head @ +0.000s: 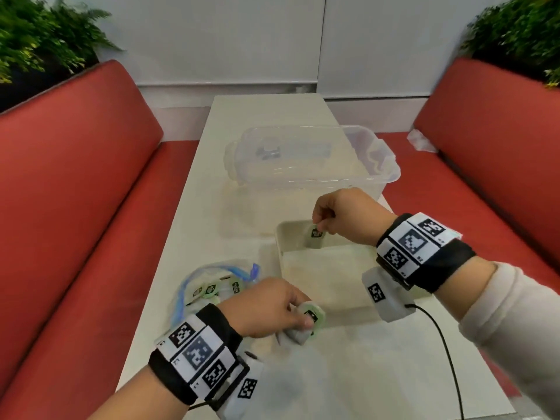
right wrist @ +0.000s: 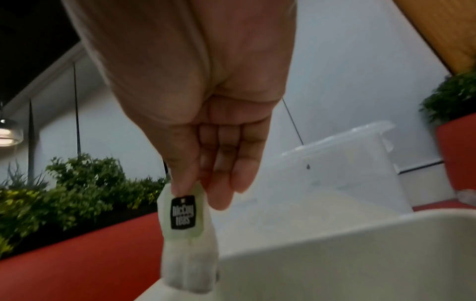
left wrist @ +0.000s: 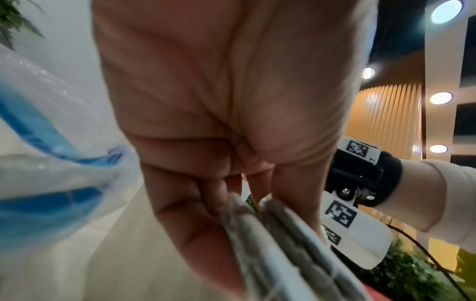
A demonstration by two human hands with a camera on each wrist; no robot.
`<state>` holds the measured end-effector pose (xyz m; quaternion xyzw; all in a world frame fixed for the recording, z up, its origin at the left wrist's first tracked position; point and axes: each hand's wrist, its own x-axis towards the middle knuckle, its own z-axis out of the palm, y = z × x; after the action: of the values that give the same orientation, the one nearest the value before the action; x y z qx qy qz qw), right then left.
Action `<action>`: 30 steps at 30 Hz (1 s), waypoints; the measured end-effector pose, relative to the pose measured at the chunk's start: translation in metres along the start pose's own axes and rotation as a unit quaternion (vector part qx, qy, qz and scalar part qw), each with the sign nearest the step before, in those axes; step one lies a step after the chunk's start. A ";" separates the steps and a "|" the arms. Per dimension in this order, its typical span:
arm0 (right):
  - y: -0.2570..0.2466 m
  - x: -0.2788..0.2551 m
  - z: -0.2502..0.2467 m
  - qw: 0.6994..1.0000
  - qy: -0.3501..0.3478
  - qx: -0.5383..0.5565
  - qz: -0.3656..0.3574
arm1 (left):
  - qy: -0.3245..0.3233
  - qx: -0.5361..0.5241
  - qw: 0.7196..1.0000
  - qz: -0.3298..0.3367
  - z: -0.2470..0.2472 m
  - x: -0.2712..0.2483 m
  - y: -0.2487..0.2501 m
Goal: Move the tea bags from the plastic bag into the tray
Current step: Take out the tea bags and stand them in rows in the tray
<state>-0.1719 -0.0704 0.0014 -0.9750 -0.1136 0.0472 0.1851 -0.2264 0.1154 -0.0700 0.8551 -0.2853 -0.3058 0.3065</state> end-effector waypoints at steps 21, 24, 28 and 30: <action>-0.008 0.075 0.084 0.963 -0.122 -0.238 -0.025 | 0.038 -0.096 0.994 -0.031 -0.015 0.000 -0.015; -0.011 0.076 0.086 0.960 -0.117 -0.254 -0.029 | 0.031 -0.094 0.995 -0.025 -0.014 0.003 -0.017; -0.011 0.073 0.089 0.956 -0.116 -0.267 -0.047 | 0.028 -0.092 0.995 -0.028 -0.013 0.004 -0.017; -0.010 0.073 0.091 0.954 -0.112 -0.272 -0.052 | 0.026 -0.095 0.995 -0.026 -0.012 0.003 -0.018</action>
<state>-0.1156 -0.0119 -0.0827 -0.9697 -0.1926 0.1135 -0.0985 -0.2107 0.1289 -0.0760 0.8365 -0.2248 -0.3173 0.3860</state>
